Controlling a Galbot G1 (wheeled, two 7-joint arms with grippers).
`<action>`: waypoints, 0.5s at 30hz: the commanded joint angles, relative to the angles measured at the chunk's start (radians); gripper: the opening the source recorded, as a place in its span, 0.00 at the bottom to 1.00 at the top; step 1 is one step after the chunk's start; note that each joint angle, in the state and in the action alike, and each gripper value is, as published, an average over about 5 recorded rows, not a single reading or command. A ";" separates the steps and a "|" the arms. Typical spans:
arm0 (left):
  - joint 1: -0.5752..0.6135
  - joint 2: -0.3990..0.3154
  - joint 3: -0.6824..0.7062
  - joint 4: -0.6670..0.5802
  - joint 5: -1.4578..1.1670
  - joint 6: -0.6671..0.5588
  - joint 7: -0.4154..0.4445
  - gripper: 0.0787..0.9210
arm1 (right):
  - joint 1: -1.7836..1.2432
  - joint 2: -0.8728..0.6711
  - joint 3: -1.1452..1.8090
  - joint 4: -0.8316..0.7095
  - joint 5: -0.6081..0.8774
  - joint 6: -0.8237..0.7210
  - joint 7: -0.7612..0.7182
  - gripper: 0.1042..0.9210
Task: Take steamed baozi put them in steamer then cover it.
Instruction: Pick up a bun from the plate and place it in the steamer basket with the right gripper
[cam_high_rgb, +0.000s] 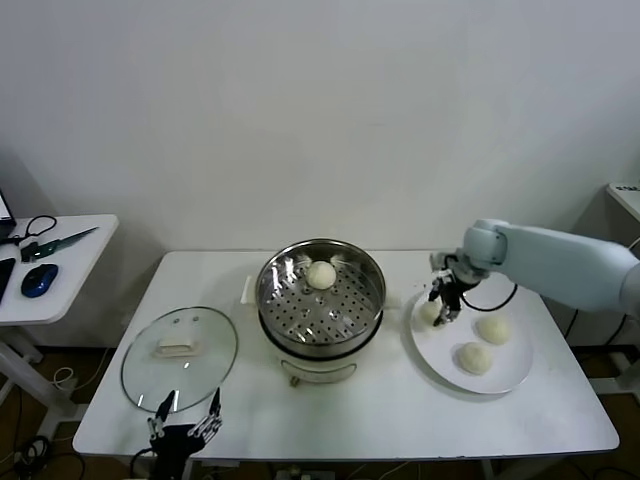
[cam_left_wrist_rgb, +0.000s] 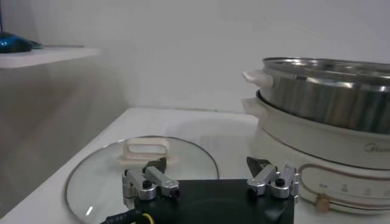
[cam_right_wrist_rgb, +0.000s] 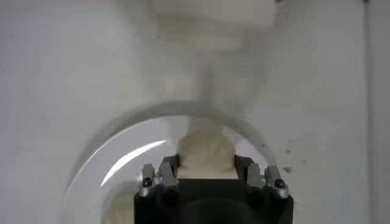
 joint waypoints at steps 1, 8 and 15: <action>-0.002 0.005 0.014 -0.010 0.003 0.005 0.001 0.88 | 0.538 0.097 -0.202 0.128 0.274 0.001 -0.102 0.63; 0.003 0.009 0.035 -0.024 0.008 0.005 0.001 0.88 | 0.534 0.209 -0.038 0.286 0.476 -0.135 0.013 0.63; 0.008 0.010 0.041 -0.031 0.012 0.002 0.000 0.88 | 0.327 0.364 0.053 0.290 0.486 -0.208 0.142 0.63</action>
